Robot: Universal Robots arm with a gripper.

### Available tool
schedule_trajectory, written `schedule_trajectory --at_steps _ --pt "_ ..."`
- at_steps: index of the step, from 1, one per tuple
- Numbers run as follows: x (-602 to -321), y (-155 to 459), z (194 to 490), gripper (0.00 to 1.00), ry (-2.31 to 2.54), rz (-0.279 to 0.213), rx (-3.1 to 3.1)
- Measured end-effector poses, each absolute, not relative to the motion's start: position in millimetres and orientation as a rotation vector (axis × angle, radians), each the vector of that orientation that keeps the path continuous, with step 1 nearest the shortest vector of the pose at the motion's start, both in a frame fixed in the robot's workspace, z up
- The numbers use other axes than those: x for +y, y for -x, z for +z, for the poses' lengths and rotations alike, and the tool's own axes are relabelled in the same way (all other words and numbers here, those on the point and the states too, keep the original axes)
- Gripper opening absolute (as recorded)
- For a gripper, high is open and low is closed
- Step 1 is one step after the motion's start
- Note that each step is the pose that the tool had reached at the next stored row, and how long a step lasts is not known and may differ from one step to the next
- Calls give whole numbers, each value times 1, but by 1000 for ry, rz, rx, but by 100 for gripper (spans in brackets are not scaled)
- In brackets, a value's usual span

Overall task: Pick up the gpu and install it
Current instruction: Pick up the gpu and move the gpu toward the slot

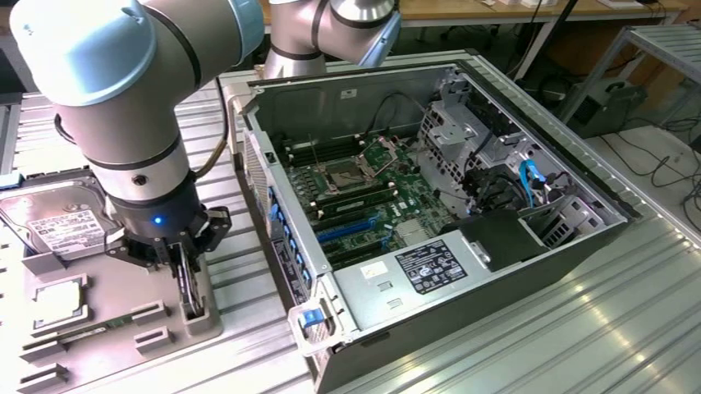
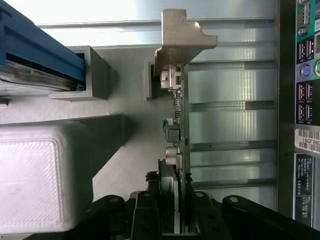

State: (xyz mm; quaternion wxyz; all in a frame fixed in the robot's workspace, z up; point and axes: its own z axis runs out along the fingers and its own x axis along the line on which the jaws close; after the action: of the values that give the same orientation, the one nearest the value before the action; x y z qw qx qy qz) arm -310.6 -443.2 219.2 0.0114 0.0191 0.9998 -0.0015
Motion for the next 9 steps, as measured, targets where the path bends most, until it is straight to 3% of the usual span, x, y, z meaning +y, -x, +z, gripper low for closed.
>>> schedule_trajectory --at_steps 9 --pt "-443 311 238 28 -60 -5 3118"
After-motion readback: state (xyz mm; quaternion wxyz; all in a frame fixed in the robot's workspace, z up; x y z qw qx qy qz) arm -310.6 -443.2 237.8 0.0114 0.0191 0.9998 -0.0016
